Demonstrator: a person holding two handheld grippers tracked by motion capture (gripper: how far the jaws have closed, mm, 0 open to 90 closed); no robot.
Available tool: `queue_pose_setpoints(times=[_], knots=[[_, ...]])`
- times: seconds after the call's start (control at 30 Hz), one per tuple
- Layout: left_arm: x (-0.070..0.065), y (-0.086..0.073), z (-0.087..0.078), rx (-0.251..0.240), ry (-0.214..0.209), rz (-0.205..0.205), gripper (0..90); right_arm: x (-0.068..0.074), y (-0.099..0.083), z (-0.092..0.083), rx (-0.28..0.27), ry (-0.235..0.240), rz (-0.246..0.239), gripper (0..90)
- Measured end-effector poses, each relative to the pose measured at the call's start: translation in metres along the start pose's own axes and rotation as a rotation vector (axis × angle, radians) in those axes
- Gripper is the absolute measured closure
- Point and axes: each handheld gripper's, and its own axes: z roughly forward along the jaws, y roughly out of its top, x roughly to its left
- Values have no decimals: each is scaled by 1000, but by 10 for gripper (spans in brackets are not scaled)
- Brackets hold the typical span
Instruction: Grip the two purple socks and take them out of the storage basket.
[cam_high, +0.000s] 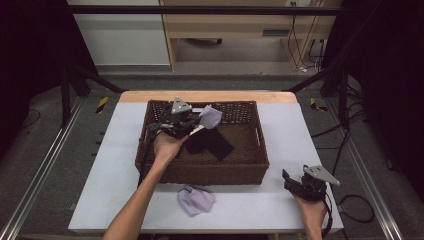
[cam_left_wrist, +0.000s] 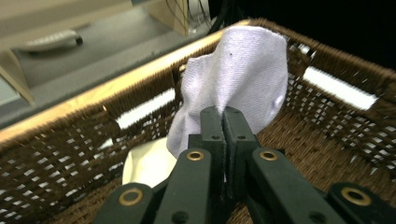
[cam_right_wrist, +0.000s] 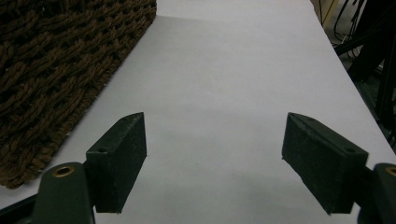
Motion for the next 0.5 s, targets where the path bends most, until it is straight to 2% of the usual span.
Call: queue_pose_setpoints(times=[0.03,0.07,0.1,0.4,0.43,0.47,0.5], knots=[[0,0,0,0,0,0,873,0,0,0,0,0,0,222],[-2,2,-9,-25,-1,7,873,0,0,0,-1,-2,-1,223],[-2,2,-9,-25,-1,7,873,0,0,0,-1,-2,-1,223],[-8,4,-49,-128,-15,24,872,0,0,0,-3,-3,-1,224],[-8,4,-49,-128,-15,24,873,0,0,0,-3,-3,-1,224],[-9,4,-58,-151,-20,23,873,1,0,0,-3,-5,0,224],[-9,4,-58,-151,-20,23,872,1,0,0,-3,-5,0,224]])
